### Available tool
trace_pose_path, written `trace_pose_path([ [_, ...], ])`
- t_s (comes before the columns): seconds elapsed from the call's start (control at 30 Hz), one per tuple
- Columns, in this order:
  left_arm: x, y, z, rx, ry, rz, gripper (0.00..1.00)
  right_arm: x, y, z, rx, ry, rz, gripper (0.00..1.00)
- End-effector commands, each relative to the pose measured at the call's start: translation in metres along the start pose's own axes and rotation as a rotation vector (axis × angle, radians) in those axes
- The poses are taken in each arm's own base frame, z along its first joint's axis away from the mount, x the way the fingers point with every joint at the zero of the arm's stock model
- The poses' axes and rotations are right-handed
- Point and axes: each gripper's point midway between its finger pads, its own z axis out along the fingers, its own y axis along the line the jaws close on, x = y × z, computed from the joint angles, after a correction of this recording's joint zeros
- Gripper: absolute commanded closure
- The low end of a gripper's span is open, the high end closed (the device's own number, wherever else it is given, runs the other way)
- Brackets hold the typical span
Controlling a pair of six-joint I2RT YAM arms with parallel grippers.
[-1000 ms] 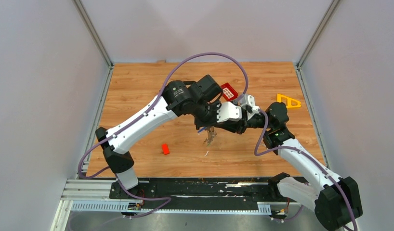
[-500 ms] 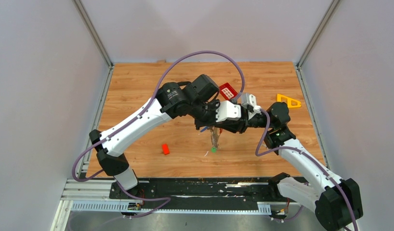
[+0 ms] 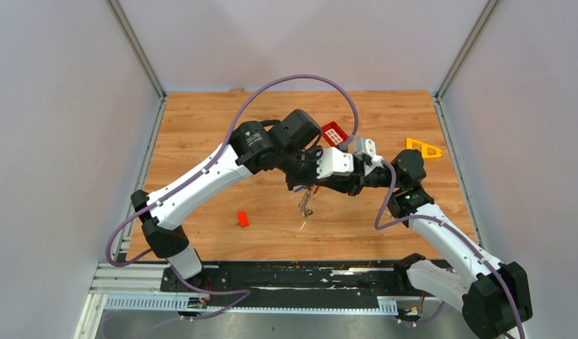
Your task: Put the keys on the keyring
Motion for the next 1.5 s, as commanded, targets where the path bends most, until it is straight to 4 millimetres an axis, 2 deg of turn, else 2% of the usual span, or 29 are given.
trace_pose_path([
  [0.0, -0.015, -0.001, -0.011, -0.019, -0.091, 0.028, 1.0, -0.016, -0.004, -0.002, 0.017, -0.014, -0.041, 1.0],
  [0.1, -0.013, 0.004, -0.019, -0.03, -0.123, 0.023, 1.0, -0.021, -0.004, -0.004, 0.018, -0.018, -0.052, 1.0],
  [0.27, -0.011, 0.012, -0.035, -0.045, -0.215, 0.035, 0.71, -0.028, -0.002, -0.007, 0.013, -0.029, -0.064, 1.0],
  [0.33, -0.008, 0.013, -0.036, -0.056, -0.234, 0.051, 0.66, -0.03, -0.001, -0.007, 0.007, -0.032, -0.067, 1.0],
  [0.5, -0.001, 0.011, -0.026, -0.062, -0.261, 0.057, 0.63, -0.03, 0.001, -0.009, -0.004, -0.032, -0.067, 1.0],
  [0.73, -0.016, 0.013, -0.025, -0.064, -0.341, 0.079, 0.62, -0.029, 0.0, -0.01, -0.005, -0.028, -0.065, 1.0],
  [1.0, -0.018, 0.01, -0.01, -0.001, -0.339, 0.058, 0.7, -0.029, 0.0, -0.011, -0.003, -0.028, -0.061, 1.0],
  [1.2, -0.017, 0.01, -0.006, 0.01, -0.327, 0.054, 0.76, -0.029, 0.0, -0.011, -0.001, -0.028, -0.062, 1.0],
  [1.47, -0.017, 0.008, -0.003, 0.029, -0.324, 0.054, 1.0, -0.029, 0.0, -0.011, 0.001, -0.029, -0.057, 1.0],
])
